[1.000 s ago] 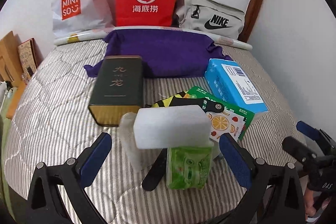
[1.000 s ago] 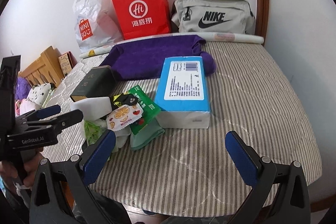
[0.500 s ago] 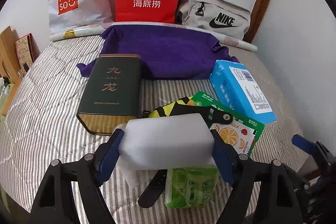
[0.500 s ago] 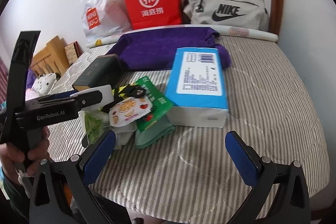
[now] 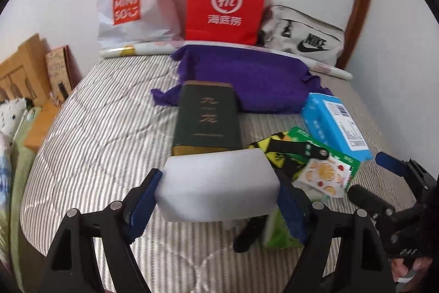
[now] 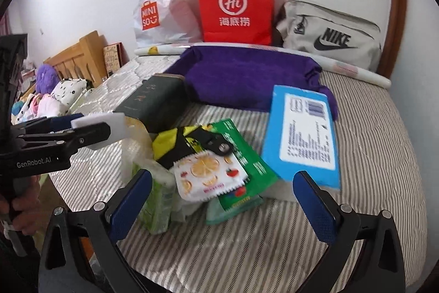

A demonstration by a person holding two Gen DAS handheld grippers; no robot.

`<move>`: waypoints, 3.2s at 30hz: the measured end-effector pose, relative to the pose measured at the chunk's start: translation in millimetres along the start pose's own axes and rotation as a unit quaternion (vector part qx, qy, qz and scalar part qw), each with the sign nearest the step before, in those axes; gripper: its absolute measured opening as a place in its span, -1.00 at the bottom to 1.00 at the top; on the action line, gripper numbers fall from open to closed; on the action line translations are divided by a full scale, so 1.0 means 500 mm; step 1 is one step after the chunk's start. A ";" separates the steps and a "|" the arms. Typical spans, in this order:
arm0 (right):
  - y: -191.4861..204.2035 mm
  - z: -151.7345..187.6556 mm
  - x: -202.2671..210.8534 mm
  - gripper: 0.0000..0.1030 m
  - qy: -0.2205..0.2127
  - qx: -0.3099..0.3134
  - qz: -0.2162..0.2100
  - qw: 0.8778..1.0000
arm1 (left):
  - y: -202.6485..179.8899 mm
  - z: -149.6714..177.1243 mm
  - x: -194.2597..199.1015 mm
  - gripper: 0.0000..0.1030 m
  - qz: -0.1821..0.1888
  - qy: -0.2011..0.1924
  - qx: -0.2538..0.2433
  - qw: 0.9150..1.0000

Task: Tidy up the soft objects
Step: 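Grasp the black watch strap with the right gripper while the left gripper holds the sponge block, then carry the strap and the sponge block toward the purple towel with both grippers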

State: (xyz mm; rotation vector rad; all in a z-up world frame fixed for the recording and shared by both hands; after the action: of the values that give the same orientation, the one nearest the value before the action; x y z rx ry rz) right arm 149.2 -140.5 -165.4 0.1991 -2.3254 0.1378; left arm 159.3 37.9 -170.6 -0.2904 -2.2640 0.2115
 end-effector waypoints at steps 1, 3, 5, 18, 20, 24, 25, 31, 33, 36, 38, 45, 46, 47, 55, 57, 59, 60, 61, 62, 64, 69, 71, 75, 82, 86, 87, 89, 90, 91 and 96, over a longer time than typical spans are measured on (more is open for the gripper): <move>0.004 -0.007 -0.001 0.96 -0.004 0.003 -0.002 1.000 | 0.015 0.000 0.001 0.53 0.001 0.000 0.010 1.000; 0.010 -0.023 -0.010 0.92 -0.008 0.016 0.005 1.000 | 0.030 0.000 0.002 0.53 0.001 -0.001 0.020 1.000; 0.017 -0.041 -0.025 0.82 -0.013 0.036 0.012 0.999 | 0.045 0.001 0.005 0.53 0.004 -0.002 0.028 1.000; 0.060 -0.043 -0.172 0.38 0.073 0.125 0.018 0.989 | 0.094 0.007 -0.033 0.54 0.025 0.015 0.057 0.998; 0.068 -0.030 -0.184 0.25 0.090 0.132 0.008 0.987 | 0.102 0.006 -0.038 0.54 0.028 0.017 0.061 0.998; 0.077 -0.028 -0.193 -0.14 0.096 0.133 -0.006 0.986 | 0.113 0.003 -0.048 0.54 0.032 0.021 0.068 0.997; 0.074 -0.029 -0.193 -0.18 0.097 0.133 -0.001 0.986 | 0.117 0.003 -0.049 0.54 0.032 0.022 0.070 0.997; 0.076 -0.045 -0.165 -0.30 0.081 0.123 -0.009 0.989 | 0.130 0.006 -0.053 0.54 0.033 0.027 0.078 0.996; 0.078 -0.055 -0.160 -0.32 0.073 0.118 -0.014 0.990 | 0.132 0.006 -0.052 0.54 0.034 0.027 0.080 0.996; 0.078 -0.056 -0.153 -0.32 0.070 0.108 -0.021 0.991 | 0.130 0.007 -0.052 0.54 0.033 0.030 0.077 0.996; 0.079 -0.049 -0.155 -0.31 0.080 0.108 -0.024 0.991 | 0.127 0.009 -0.051 0.54 0.033 0.031 0.076 0.996; 0.084 -0.022 -0.151 -0.20 0.091 0.157 -0.004 0.983 | 0.126 0.010 -0.046 0.54 0.029 0.032 0.075 0.996; 0.085 -0.023 -0.151 -0.20 0.089 0.162 -0.001 0.983 | 0.125 0.009 -0.045 0.54 0.030 0.032 0.074 0.996; 0.087 -0.027 -0.149 -0.20 0.085 0.165 0.000 0.983 | 0.125 0.008 -0.044 0.54 0.030 0.031 0.074 0.996; 0.113 -0.042 -0.155 -0.18 0.069 0.201 -0.005 0.977 | 0.136 0.008 -0.041 0.55 0.028 0.030 0.077 0.996; 0.114 -0.035 -0.167 -0.18 0.078 0.210 -0.004 0.975 | 0.141 0.007 -0.041 0.55 0.028 0.030 0.081 0.996; 0.109 -0.031 -0.177 -0.29 0.092 0.201 -0.009 0.975 | 0.146 0.008 -0.042 0.55 0.028 0.031 0.084 0.996; 0.108 -0.031 -0.179 -0.38 0.095 0.197 -0.013 0.976 | 0.147 0.008 -0.041 0.55 0.028 0.031 0.085 0.996; 0.107 -0.030 -0.181 -0.41 0.097 0.197 -0.014 0.975 | 0.149 0.009 -0.041 0.55 0.028 0.031 0.086 0.995; 0.108 -0.027 -0.182 -0.42 0.099 0.205 -0.012 0.974 | 0.150 0.009 -0.040 0.55 0.029 0.031 0.088 0.995; 0.117 -0.020 -0.181 -0.49 0.092 0.229 -0.010 0.969 | 0.151 0.009 -0.039 0.55 0.030 0.030 0.089 0.995; 0.115 -0.047 -0.160 -0.55 0.073 0.200 -0.026 0.977 | 0.152 0.011 -0.038 0.55 0.031 0.030 0.090 0.995; 0.109 -0.062 -0.148 -0.55 0.065 0.175 -0.037 0.982 | 0.152 0.011 -0.038 0.55 0.031 0.032 0.089 0.995; 0.098 -0.078 -0.121 -0.55 0.050 0.157 -0.028 0.986 | 0.150 0.012 -0.034 0.55 0.030 0.031 0.087 0.995; 0.055 -0.081 -0.031 -0.55 0.016 0.113 -0.020 0.993 | 0.144 0.022 -0.036 0.55 0.027 0.037 0.085 0.995; 0.011 -0.050 0.018 -0.55 0.007 0.089 -0.008 0.996 | 0.136 0.034 -0.041 0.55 0.026 0.043 0.081 0.995; 0.002 -0.040 0.025 -0.55 0.008 0.085 -0.004 0.996 | 0.133 0.037 -0.043 0.55 0.026 0.045 0.079 0.996; -0.024 -0.011 0.040 -0.55 0.011 0.077 0.006 0.997 | 0.126 0.043 -0.046 0.55 0.025 0.047 0.075 0.996; -0.033 0.000 0.046 -0.55 0.013 0.074 0.011 0.997 | 0.120 0.046 -0.049 0.55 0.025 0.049 0.071 0.996; -0.045 0.016 0.051 -0.55 0.016 0.070 0.015 0.997 | 0.118 0.049 -0.050 0.55 0.025 0.050 0.069 0.996; -0.100 0.105 0.043 -0.55 0.048 0.048 0.037 0.997 | 0.103 0.061 -0.061 0.55 0.021 0.057 0.059 0.996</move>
State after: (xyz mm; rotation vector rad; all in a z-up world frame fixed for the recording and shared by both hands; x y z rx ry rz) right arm 106.7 -200.2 -184.2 0.1506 -2.2320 0.2910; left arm 162.5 77.2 -225.0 -0.2820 -2.1244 0.3411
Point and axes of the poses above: each gripper's, at about its wrist camera, not at the fingertips, and x roughly against the way its jaws point, y to its left, z to its underside, the point moved 9 cm from there along -x, roughly the way its jaws point, and after that the axes turned 11 degrees about z, right-handed, at the moved point
